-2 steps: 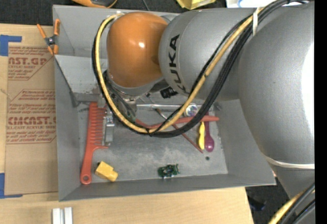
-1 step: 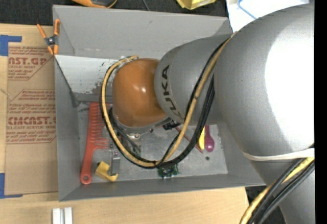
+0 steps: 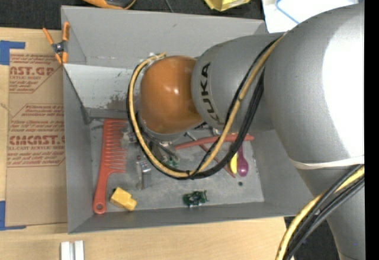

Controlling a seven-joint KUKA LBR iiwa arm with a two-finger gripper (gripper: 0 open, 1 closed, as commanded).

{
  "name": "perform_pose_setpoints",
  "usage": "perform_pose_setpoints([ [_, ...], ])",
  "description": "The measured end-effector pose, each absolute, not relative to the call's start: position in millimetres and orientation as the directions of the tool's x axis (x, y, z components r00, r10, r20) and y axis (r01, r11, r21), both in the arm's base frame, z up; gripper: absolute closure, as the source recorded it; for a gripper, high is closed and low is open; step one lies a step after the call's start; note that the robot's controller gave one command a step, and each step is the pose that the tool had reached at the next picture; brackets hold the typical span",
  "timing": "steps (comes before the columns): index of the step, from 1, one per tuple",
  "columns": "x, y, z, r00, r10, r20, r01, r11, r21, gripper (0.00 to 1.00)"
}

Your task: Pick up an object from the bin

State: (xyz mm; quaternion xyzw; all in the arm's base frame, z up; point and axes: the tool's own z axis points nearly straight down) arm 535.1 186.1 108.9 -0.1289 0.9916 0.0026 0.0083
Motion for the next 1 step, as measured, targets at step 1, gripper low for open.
perform_pose_setpoints([
  [1, 487.5, 225.3, 78.7, -0.895, -0.447, -0.007, -0.447, 0.895, 0.004, 0.0],
])
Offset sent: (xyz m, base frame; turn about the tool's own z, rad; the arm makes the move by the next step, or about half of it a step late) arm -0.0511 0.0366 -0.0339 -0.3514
